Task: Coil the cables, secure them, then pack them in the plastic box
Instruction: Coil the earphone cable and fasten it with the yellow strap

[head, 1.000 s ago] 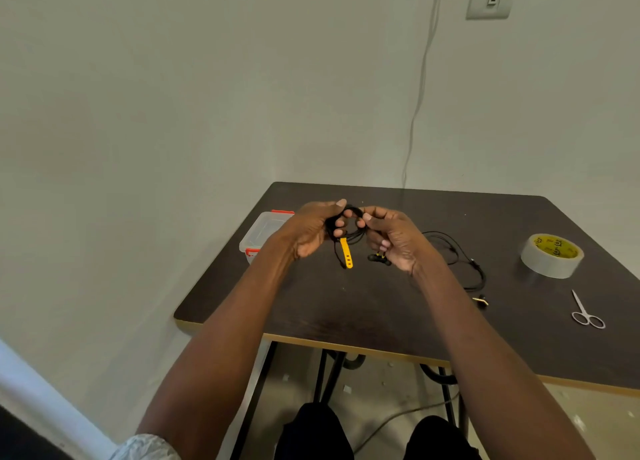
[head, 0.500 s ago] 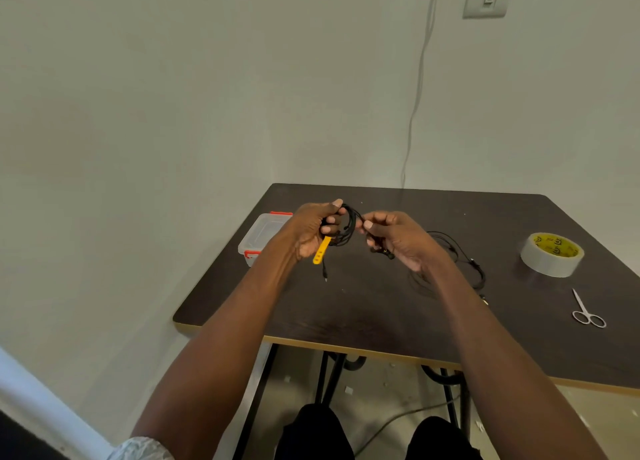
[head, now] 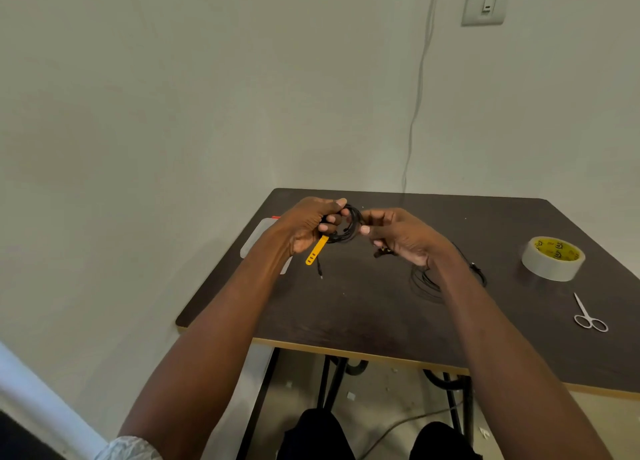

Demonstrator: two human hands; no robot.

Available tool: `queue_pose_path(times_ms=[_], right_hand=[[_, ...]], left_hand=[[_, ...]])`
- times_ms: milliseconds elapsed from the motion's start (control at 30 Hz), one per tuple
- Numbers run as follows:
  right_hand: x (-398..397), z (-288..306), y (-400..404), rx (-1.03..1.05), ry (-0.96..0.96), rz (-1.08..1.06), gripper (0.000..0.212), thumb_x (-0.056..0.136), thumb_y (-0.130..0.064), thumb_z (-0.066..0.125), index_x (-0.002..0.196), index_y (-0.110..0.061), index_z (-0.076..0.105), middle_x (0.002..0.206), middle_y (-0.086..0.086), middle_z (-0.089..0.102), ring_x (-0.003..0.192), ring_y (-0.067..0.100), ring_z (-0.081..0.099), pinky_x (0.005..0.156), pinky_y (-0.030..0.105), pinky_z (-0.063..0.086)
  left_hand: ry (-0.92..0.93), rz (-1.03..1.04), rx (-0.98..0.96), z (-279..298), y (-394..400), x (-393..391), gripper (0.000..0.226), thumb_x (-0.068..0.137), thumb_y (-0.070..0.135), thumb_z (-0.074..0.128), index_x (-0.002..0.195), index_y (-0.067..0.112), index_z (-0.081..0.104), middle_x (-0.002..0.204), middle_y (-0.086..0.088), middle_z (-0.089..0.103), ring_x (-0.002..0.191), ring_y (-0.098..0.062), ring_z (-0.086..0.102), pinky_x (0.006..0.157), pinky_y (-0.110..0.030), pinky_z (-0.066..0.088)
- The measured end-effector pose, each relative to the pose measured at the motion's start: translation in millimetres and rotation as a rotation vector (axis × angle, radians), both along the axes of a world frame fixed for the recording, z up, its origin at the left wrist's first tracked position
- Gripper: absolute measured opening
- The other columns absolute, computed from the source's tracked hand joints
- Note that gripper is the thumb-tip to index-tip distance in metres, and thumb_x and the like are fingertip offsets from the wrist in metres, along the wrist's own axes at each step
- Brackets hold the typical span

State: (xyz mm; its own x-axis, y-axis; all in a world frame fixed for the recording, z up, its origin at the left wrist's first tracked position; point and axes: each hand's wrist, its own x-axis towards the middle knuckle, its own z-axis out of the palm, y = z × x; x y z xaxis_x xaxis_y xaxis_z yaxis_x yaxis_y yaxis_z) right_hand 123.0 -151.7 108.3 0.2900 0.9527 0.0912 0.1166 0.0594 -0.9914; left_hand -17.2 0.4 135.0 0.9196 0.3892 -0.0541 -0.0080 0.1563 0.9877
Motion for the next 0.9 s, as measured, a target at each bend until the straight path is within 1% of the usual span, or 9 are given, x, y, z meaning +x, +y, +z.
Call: queue_pose_path(times_ms=[100, 167, 267, 333, 400, 467, 600, 767, 900], right_hand=[[3, 6, -3, -0.005, -0.059, -0.091, 0.023, 0.094, -0.009, 0.061, 0.115, -0.003, 0.069, 0.086, 0.006, 0.063, 0.062, 0.007, 0.043, 0.056, 0.018, 0.037], [3, 9, -3, 0.006, -0.142, -0.131, 0.020, 0.096, -0.013, 0.060, 0.110, -0.005, 0.071, 0.082, 0.007, 0.058, 0.066, 0.011, 0.048, 0.063, 0.021, 0.041], [-2, 15, 6, -0.023, -0.623, -0.259, 0.020, 0.097, -0.016, 0.059, 0.096, -0.001, 0.074, 0.076, 0.012, 0.051, 0.070, 0.017, 0.046, 0.063, 0.025, 0.035], [-8, 16, 12, -0.024, -0.721, -0.306, 0.023, 0.094, -0.013, 0.061, 0.087, 0.007, 0.071, 0.065, 0.012, 0.045, 0.061, 0.015, 0.039, 0.056, 0.025, 0.029], [-15, 15, 14, -0.038, -0.588, -0.387, 0.017, 0.090, -0.013, 0.064, 0.083, -0.001, 0.074, 0.061, 0.007, 0.051, 0.055, 0.011, 0.040, 0.055, 0.024, 0.032], [-20, 12, 14, -0.017, -0.344, -0.432, 0.011, 0.086, -0.007, 0.066, 0.087, -0.005, 0.077, 0.066, 0.008, 0.059, 0.061, 0.015, 0.045, 0.059, 0.026, 0.038], [-28, 9, 12, 0.101, 0.058, -0.400, 0.011, 0.081, 0.007, 0.068, 0.086, -0.002, 0.072, 0.072, 0.010, 0.067, 0.061, 0.016, 0.059, 0.054, 0.024, 0.049], [-30, 8, 12, 0.076, 0.267, -0.391, 0.014, 0.081, 0.007, 0.065, 0.080, -0.007, 0.065, 0.059, 0.003, 0.065, 0.047, 0.010, 0.056, 0.041, 0.019, 0.037], [-28, 3, 15, 0.042, 0.433, -0.384, 0.012, 0.085, 0.006, 0.059, 0.082, -0.005, 0.061, 0.053, 0.001, 0.061, 0.030, 0.003, 0.035, 0.033, 0.018, 0.025]], left_hand=[[0.027, 0.005, 0.012, 5, 3, -5, 0.025, 0.099, 0.018, 0.051, 0.083, 0.000, 0.059, 0.056, 0.002, 0.039, 0.041, -0.003, 0.028, 0.038, -0.012, 0.025], [0.032, -0.015, 0.021, 8, 3, -8, 0.025, 0.099, 0.018, 0.051, 0.082, 0.001, 0.058, 0.055, 0.004, 0.039, 0.041, -0.003, 0.028, 0.038, -0.012, 0.024], [0.016, -0.040, 0.007, 9, 0, -8, 0.025, 0.100, 0.018, 0.050, 0.082, 0.001, 0.057, 0.055, 0.003, 0.039, 0.042, -0.003, 0.028, 0.039, -0.012, 0.024], [0.007, -0.037, 0.014, 8, -2, -6, 0.026, 0.100, 0.018, 0.050, 0.082, 0.001, 0.058, 0.056, 0.003, 0.039, 0.042, -0.003, 0.029, 0.040, -0.012, 0.026], [-0.006, -0.026, 0.013, 7, -3, -3, 0.026, 0.100, 0.019, 0.049, 0.083, 0.002, 0.058, 0.056, 0.003, 0.039, 0.043, -0.004, 0.028, 0.040, -0.012, 0.026], [-0.013, -0.007, 0.017, 6, -6, -2, 0.026, 0.100, 0.019, 0.049, 0.082, 0.002, 0.057, 0.056, 0.004, 0.039, 0.043, -0.004, 0.028, 0.041, -0.012, 0.024], [-0.004, 0.010, 0.038, 6, -9, -1, 0.027, 0.100, 0.019, 0.050, 0.082, 0.001, 0.059, 0.057, 0.003, 0.039, 0.043, -0.004, 0.028, 0.043, -0.014, 0.023], [-0.003, 0.026, 0.021, 4, -11, -2, 0.027, 0.099, 0.017, 0.050, 0.083, -0.001, 0.060, 0.057, 0.002, 0.040, 0.044, -0.004, 0.028, 0.044, -0.014, 0.024], [-0.014, 0.049, 0.019, 4, -17, 1, 0.027, 0.100, 0.016, 0.049, 0.082, -0.003, 0.059, 0.052, 0.003, 0.040, 0.040, -0.004, 0.029, 0.042, -0.013, 0.024]])
